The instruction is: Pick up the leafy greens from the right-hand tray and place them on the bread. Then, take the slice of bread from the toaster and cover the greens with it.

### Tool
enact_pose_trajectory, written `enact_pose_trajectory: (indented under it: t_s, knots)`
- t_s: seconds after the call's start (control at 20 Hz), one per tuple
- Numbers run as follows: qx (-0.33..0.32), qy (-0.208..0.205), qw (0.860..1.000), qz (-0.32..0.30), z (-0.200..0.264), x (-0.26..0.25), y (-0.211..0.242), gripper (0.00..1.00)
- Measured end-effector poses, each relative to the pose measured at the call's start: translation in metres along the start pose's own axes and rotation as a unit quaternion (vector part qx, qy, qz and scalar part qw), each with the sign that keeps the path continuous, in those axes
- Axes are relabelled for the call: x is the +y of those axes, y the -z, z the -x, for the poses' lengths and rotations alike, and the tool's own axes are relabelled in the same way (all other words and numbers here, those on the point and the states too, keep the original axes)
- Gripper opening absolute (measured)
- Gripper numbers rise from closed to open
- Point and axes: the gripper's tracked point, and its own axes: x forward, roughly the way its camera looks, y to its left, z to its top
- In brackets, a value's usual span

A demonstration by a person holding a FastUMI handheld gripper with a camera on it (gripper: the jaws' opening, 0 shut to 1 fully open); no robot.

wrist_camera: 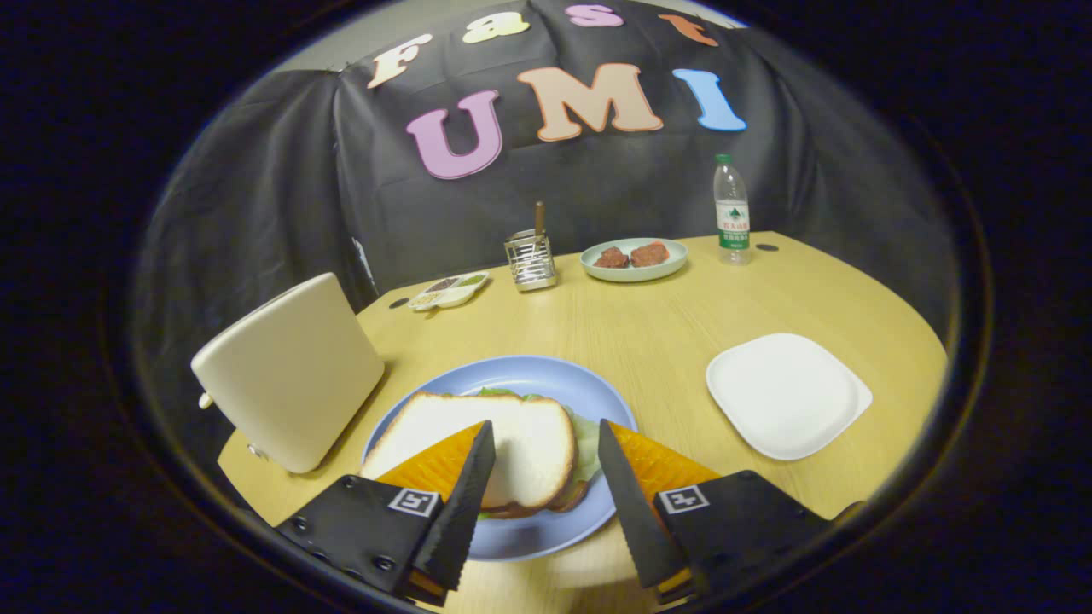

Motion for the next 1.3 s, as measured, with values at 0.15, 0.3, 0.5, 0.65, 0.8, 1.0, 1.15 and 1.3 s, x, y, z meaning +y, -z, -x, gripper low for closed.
enact_pose_trajectory:
  t_s: [0.15, 0.3, 0.5, 0.65, 0.8, 1.0, 1.15, 1.3]
  knots:
    - [-0.015, -0.008, 0.999, 0.040, 0.006, -0.005, -0.010, 0.87]
    - [-0.036, -0.014, 0.998, 0.055, 0.009, -0.017, -0.026, 1.00]
    - [-0.072, -0.011, 0.995, 0.073, 0.019, -0.034, -0.061, 1.00]
    - [-0.106, -0.024, 0.991, 0.080, 0.028, -0.034, -0.098, 0.99]
    - [-0.146, -0.023, 0.985, 0.095, 0.040, -0.042, -0.142, 0.99]
    - [-0.199, -0.032, 0.974, 0.102, 0.059, -0.045, -0.188, 0.99]
    - [-0.217, -0.034, 0.970, 0.105, 0.064, -0.052, -0.197, 0.99]
    - [-0.218, -0.031, 0.970, 0.104, 0.072, -0.062, -0.185, 0.99]
